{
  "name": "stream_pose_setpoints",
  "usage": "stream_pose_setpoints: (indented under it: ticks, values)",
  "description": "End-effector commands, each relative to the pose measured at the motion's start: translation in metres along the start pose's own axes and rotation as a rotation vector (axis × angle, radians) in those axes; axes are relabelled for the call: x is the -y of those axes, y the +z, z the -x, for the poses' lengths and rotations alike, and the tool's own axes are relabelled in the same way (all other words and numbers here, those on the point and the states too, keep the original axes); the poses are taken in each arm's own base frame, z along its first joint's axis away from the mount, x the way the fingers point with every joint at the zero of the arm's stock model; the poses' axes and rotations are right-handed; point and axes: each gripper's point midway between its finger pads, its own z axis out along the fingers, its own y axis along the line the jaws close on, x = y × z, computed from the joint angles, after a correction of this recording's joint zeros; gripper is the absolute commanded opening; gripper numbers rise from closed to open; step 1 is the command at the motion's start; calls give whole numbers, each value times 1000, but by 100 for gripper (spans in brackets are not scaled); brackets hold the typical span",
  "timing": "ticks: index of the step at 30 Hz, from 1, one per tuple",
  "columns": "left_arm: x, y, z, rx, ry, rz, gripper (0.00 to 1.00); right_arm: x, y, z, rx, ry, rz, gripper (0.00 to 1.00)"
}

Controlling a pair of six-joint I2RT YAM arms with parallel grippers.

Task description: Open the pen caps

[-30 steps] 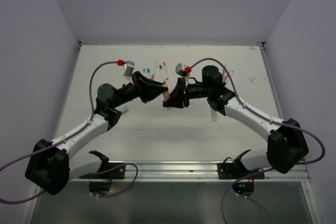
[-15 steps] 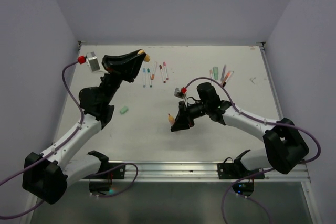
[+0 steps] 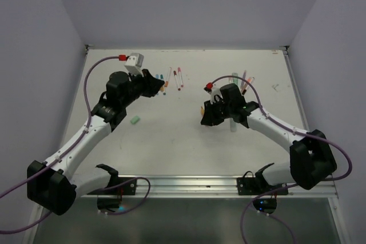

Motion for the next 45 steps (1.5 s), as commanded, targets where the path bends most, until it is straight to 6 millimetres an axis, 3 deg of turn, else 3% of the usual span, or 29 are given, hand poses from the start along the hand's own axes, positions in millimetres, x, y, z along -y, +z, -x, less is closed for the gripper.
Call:
stream_pose_setpoints:
  ticks: [1, 6, 9, 14, 22, 28, 34, 38, 45]
  values:
    - [-61, -21, -88, -384, 5, 264, 8, 49, -13, 0, -48, 50, -306, 2]
    - [-109, -35, -156, -638, -3, 456, 9, 81, -17, -10, -103, 104, -467, 2]
    - [-131, -42, -179, -742, 18, 557, 9, 95, -19, -15, -148, 133, -531, 2]
    - [-156, -49, -189, -809, 74, 673, 11, 118, -21, -20, -201, 155, -612, 2]
    - [-170, -60, -207, -895, 108, 722, 16, 132, -25, -39, -282, 165, -675, 8]
    - [-182, -64, -218, -919, 126, 766, 22, 137, -25, -41, -289, 167, -693, 21]
    - [-176, -54, -204, -868, 122, 743, 45, 132, -24, -32, -266, 165, -673, 44]
    - [-161, -47, -185, -820, 102, 699, 57, 119, -33, -5, -179, 147, -637, 51]
    - [-125, -26, -106, -612, 103, 613, 89, 132, -51, 53, -31, 145, -712, 65]
